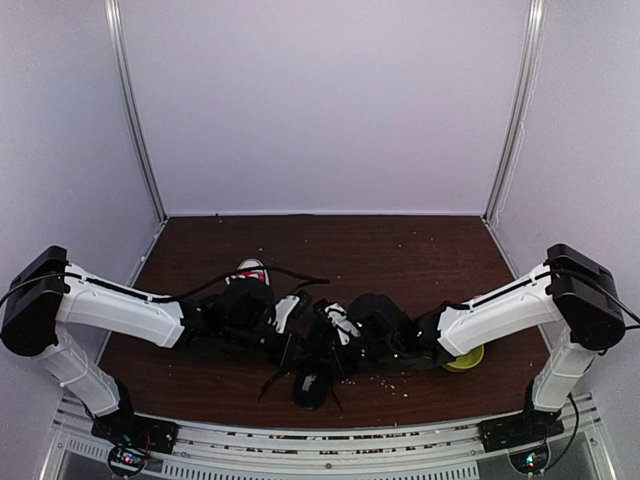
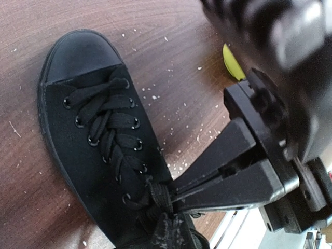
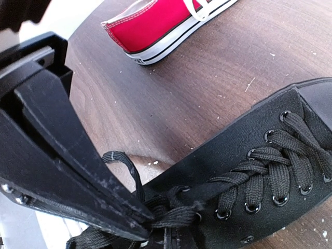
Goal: Tie the shoes
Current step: Cross the half-tied shoelace into a loop with the shoelace.
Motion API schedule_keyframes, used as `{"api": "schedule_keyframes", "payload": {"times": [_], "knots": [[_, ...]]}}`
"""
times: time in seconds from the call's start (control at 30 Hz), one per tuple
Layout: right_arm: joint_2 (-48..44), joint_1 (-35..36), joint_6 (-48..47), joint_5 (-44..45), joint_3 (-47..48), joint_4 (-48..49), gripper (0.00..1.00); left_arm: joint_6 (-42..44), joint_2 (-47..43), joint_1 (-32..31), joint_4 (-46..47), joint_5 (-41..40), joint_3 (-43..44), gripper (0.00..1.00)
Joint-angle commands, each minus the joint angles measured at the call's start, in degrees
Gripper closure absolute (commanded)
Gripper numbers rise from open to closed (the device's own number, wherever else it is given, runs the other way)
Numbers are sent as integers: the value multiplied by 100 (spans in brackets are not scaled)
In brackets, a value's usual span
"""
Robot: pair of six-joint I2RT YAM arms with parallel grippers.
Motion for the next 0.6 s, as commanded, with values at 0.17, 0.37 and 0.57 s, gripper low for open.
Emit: {"api": "schedule_keyframes", "payload": {"times": [0.17, 0.37, 0.57], "knots": [[-3, -47, 122, 130, -212, 483, 100, 191, -725, 32, -224, -537, -70, 77], [-15, -43, 126, 94, -246, 534, 100, -113, -766, 349, -337, -847, -165, 67], [-26, -45, 121, 96, -271, 531, 100, -30, -132, 418, -562, -445, 170, 69]]}}
